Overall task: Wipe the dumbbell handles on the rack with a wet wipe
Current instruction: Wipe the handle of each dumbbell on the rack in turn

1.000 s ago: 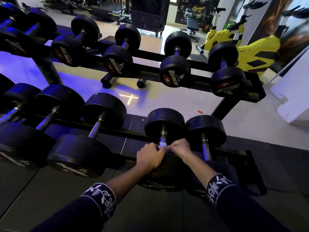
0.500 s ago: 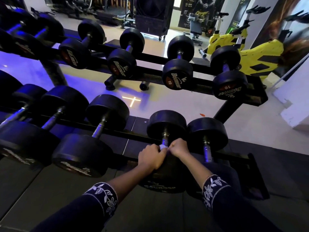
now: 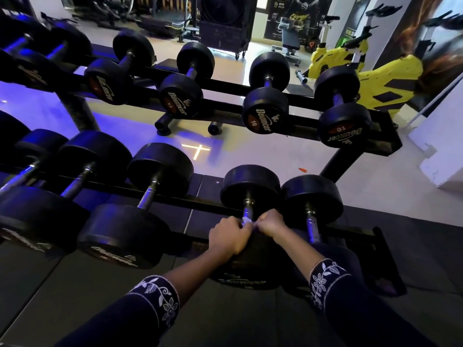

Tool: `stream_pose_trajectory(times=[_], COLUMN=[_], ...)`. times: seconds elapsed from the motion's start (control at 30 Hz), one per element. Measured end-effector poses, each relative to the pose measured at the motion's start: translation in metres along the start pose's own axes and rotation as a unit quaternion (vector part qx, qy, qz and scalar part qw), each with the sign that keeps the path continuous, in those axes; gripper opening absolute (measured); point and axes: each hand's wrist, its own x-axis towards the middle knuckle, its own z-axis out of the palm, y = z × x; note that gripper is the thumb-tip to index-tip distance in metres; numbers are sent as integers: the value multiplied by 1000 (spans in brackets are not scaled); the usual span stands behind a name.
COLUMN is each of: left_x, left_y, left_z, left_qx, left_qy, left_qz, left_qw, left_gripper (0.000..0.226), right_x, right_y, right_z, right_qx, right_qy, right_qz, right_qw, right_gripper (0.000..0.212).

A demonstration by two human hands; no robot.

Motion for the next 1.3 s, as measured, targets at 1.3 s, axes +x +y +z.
stream_pose_trajectory(times=[1.3], left_x=[1], left_y=[-2], left_z=[2], left_qx=[-11], left_qy=[3], left_qz=[9], left_qw=[1000], left_gripper=[54], right_x=[37], right_y=[-21], right_z=[12], right_qx=[337], right_qy=[-20], right_qz=[91], right_qw=[937], right_gripper=[10])
